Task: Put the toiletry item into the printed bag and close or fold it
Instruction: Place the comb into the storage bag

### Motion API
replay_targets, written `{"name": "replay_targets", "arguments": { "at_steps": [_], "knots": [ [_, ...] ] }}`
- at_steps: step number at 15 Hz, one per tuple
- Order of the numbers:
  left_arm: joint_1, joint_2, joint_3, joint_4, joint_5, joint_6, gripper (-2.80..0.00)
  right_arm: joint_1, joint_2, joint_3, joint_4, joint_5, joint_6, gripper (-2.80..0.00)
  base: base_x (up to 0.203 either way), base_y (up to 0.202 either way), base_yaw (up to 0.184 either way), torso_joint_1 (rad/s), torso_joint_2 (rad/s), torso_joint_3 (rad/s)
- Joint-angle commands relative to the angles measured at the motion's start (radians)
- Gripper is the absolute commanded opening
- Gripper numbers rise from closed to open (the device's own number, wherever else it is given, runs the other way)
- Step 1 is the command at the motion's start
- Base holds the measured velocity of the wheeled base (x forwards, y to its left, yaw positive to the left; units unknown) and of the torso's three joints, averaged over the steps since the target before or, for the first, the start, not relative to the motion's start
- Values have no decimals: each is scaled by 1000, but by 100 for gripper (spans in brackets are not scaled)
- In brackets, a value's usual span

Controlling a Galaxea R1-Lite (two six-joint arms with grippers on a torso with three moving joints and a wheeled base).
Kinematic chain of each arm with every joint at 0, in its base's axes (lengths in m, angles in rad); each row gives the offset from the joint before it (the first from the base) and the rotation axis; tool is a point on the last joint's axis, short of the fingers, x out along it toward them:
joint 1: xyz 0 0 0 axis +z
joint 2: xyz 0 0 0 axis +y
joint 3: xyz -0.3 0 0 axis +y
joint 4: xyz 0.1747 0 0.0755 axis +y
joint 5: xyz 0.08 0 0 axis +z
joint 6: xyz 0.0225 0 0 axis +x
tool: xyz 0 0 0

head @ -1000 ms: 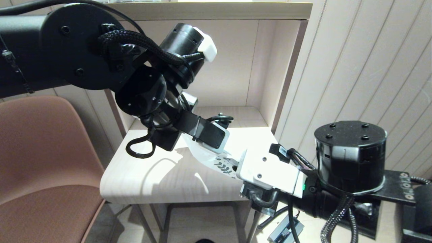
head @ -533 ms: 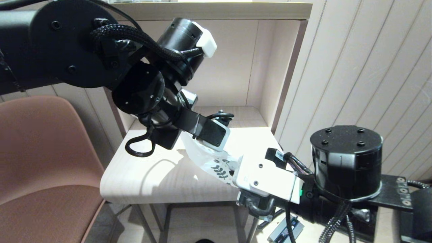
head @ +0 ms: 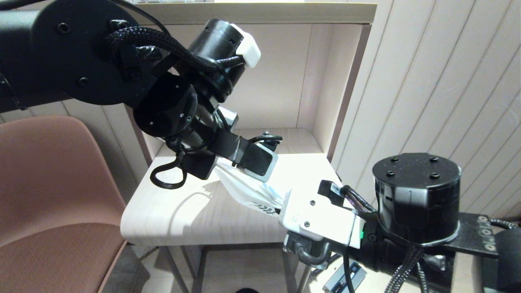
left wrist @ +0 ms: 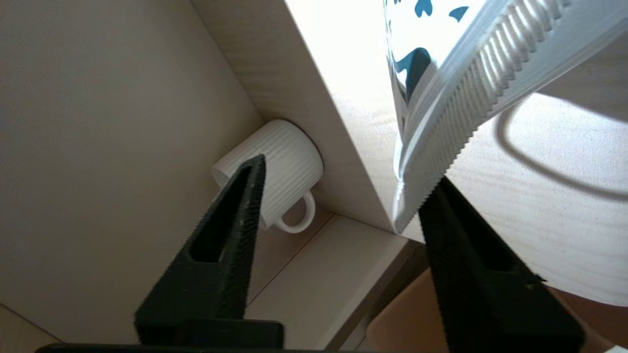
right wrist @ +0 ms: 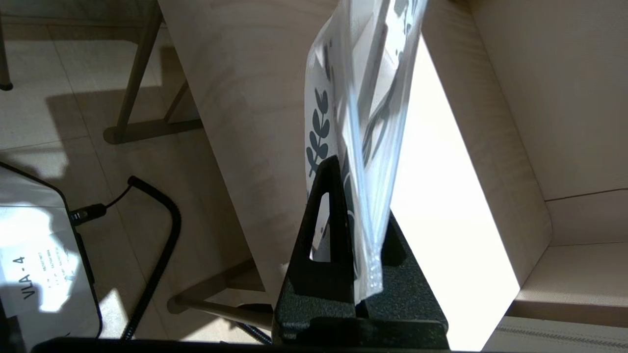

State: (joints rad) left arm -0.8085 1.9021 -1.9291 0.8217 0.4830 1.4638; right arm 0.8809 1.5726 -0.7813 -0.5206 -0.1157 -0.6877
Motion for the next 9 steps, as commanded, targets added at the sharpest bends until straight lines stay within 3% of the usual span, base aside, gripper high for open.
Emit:
{"name": "replay_targets", "arguments": {
  "at_steps": [1, 9],
  "knots": [
    [2, 0, 1, 5, 5, 9, 0, 1, 6, 0, -6, -2, -3, -280, 0, 0, 0, 0, 0, 0],
    [6, -20, -1, -12, -1, 3, 0, 13, 1, -7, -6, -4, 10, -280, 0, 0, 0, 0, 0, 0]
  ]
}}
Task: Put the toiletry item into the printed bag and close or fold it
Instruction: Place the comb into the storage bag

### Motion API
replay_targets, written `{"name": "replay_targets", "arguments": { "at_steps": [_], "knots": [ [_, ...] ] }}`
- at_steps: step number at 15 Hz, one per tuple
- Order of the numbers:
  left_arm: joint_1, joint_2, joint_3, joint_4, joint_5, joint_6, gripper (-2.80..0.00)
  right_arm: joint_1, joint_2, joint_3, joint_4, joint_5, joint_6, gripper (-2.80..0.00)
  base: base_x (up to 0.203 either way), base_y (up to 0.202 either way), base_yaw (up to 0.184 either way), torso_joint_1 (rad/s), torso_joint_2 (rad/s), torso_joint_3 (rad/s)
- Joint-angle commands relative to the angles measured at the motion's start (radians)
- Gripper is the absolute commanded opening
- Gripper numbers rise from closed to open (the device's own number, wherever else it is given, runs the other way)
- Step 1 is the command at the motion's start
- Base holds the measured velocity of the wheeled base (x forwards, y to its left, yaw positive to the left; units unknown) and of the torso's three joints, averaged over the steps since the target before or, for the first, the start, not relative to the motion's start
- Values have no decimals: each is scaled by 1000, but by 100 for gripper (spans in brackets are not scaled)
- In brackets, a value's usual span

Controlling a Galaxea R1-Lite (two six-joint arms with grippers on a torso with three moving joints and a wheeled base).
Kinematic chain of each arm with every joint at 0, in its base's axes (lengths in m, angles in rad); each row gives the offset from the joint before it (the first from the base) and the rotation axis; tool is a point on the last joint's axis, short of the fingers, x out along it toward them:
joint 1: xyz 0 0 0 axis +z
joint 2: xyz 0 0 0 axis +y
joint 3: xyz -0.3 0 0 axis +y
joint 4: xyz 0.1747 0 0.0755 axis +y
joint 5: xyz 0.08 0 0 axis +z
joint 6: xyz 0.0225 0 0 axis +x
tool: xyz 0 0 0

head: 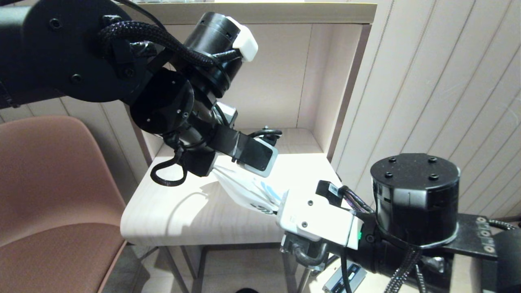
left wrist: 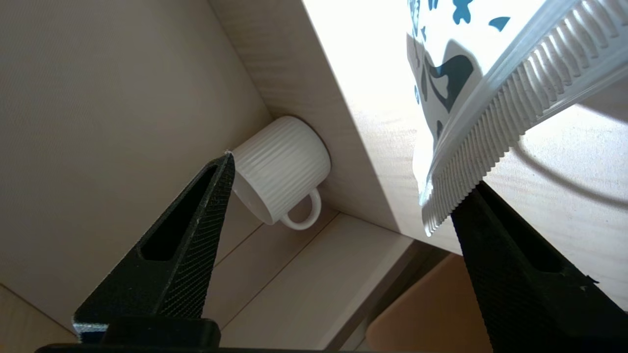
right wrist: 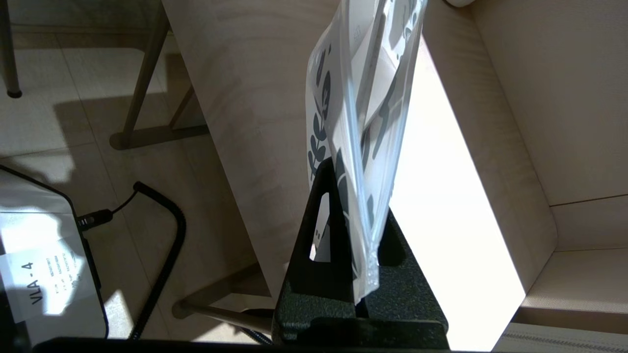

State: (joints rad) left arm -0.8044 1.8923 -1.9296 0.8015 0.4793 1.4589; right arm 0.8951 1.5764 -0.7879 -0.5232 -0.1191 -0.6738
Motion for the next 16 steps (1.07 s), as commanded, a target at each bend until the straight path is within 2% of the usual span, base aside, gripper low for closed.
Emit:
{"name": "replay_targets", "arguments": {
  "at_steps": [1, 8, 16],
  "knots": [
    [2, -15, 0, 14, 2, 6, 0, -1, -3, -2, -3, -1, -4, -280, 0, 0, 0, 0, 0, 0],
    [45, -70, 1, 50, 2, 9, 0, -12, 24, 5, -67, 3, 7, -280, 0, 0, 0, 0, 0, 0],
    [44, -38, 0, -5, -1, 9, 0, -12, 25, 7, -77, 3, 13, -280, 0, 0, 0, 0, 0, 0]
  ]
}}
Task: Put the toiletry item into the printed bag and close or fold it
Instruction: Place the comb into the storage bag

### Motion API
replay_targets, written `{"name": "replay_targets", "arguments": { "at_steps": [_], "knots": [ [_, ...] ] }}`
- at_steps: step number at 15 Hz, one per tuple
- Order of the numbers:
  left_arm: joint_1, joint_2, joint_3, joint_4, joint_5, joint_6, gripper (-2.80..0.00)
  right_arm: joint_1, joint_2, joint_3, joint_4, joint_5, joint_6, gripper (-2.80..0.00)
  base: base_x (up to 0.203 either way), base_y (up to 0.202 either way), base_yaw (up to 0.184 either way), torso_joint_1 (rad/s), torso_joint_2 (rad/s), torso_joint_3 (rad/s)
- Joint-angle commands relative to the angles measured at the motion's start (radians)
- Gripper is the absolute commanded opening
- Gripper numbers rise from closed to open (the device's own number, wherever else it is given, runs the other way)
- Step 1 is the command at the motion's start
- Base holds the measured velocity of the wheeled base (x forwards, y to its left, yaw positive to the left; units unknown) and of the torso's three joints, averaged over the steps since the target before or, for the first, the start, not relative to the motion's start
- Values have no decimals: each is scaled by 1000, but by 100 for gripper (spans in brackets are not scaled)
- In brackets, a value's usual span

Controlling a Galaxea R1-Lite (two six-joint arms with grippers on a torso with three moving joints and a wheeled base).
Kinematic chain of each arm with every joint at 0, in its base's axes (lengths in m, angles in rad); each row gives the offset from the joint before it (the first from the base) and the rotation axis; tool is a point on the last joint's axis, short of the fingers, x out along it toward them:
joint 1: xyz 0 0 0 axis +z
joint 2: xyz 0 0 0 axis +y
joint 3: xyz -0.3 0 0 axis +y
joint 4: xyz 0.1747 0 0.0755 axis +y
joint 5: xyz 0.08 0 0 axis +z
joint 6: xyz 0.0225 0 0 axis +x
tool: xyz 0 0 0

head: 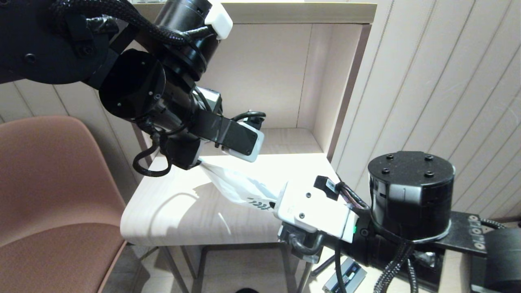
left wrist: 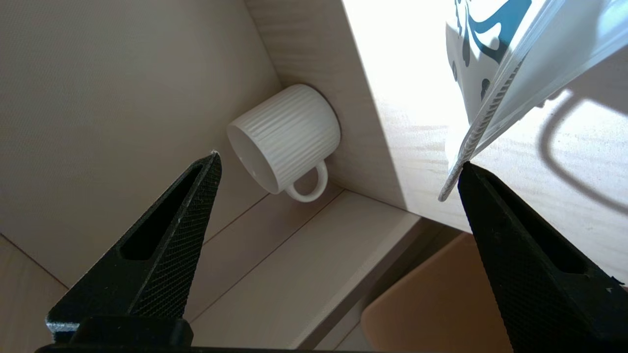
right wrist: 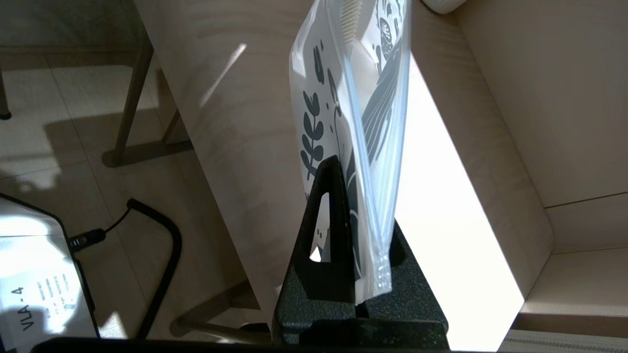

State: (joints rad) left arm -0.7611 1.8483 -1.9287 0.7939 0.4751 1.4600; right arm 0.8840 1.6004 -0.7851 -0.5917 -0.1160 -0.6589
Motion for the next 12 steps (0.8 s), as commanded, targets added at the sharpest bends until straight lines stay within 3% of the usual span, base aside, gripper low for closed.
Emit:
{"name": "replay_targets", "arguments": {
  "at_steps": [1, 4, 12],
  "knots": [
    [0, 5, -1, -4, 3, 7, 0, -1, 2, 5, -23, -1, 3, -280, 0, 0, 0, 0, 0, 0],
    [10, -24, -1, -18, 0, 6, 0, -44, 2, 8, -60, 5, 5, -280, 0, 0, 0, 0, 0, 0],
    [152, -152, 3, 17, -95, 2, 0, -57, 0, -2, -62, 6, 9, -280, 0, 0, 0, 0, 0, 0]
  ]
}}
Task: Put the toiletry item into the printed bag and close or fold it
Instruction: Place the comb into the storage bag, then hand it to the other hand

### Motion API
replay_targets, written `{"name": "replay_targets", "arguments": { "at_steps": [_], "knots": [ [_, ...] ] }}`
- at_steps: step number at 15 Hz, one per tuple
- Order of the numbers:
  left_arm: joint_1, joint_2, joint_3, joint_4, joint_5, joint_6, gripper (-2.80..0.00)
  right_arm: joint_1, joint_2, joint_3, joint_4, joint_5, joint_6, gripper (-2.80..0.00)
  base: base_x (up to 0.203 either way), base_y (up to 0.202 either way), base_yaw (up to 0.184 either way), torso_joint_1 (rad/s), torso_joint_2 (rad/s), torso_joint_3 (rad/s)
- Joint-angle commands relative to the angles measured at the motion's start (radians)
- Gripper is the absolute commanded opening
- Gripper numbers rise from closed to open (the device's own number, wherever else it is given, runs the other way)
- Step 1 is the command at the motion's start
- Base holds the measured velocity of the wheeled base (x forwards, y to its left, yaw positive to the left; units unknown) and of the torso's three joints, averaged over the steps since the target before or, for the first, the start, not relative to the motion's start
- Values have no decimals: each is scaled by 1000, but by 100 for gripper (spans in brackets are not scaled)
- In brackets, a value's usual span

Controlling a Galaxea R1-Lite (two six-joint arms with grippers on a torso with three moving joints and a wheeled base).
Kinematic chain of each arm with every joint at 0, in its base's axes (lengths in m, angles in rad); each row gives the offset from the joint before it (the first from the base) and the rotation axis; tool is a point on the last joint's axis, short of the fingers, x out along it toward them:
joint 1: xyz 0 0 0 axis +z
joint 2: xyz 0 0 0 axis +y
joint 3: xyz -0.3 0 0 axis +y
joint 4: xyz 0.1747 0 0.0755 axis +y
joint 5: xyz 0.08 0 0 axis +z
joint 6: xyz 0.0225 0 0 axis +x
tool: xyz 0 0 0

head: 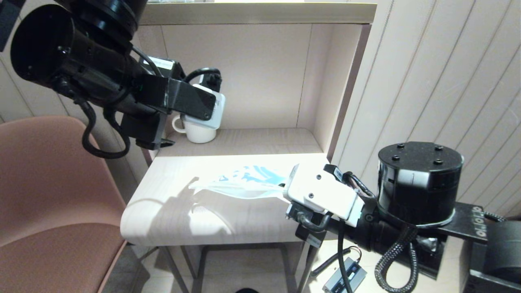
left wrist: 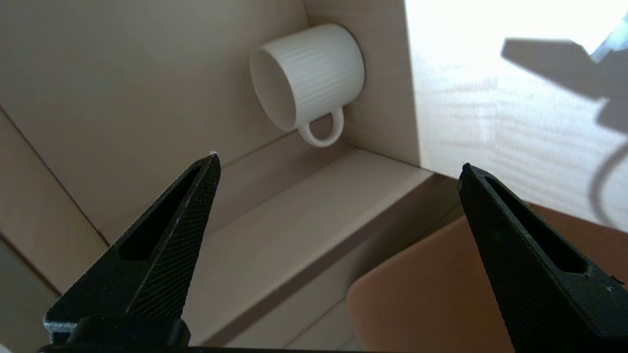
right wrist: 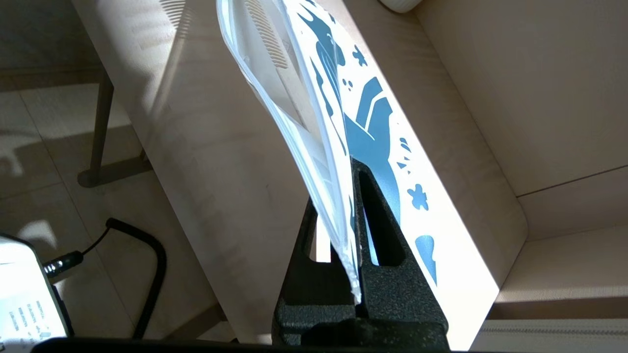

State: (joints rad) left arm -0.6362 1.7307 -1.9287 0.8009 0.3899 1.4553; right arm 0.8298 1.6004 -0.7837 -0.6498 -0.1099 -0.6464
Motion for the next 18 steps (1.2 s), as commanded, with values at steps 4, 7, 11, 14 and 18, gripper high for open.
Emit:
{"name": "replay_targets", "arguments": {
  "at_steps": [4, 7, 11, 14, 18],
  "knots": [
    [102, -61, 26, 68, -88, -65, 0, -59, 5, -10, -1, 22, 21, -280, 0, 0, 0, 0, 0, 0],
    [166, -77, 95, 75, -188, -147, 0, -136, 9, -41, 1, 108, 79, -280, 0, 0, 0, 0, 0, 0],
    [221, -104, 188, 57, -415, -377, 0, -158, 0, -70, 1, 142, 148, -280, 0, 0, 0, 0, 0, 0],
    [248, -127, 269, 9, -577, -456, 0, -156, -7, -86, 4, 142, 197, -280, 0, 0, 0, 0, 0, 0],
    [301, -170, 373, -21, -718, -696, -280, -156, -23, -95, 12, 142, 206, -280, 0, 0, 0, 0, 0, 0]
  ]
}}
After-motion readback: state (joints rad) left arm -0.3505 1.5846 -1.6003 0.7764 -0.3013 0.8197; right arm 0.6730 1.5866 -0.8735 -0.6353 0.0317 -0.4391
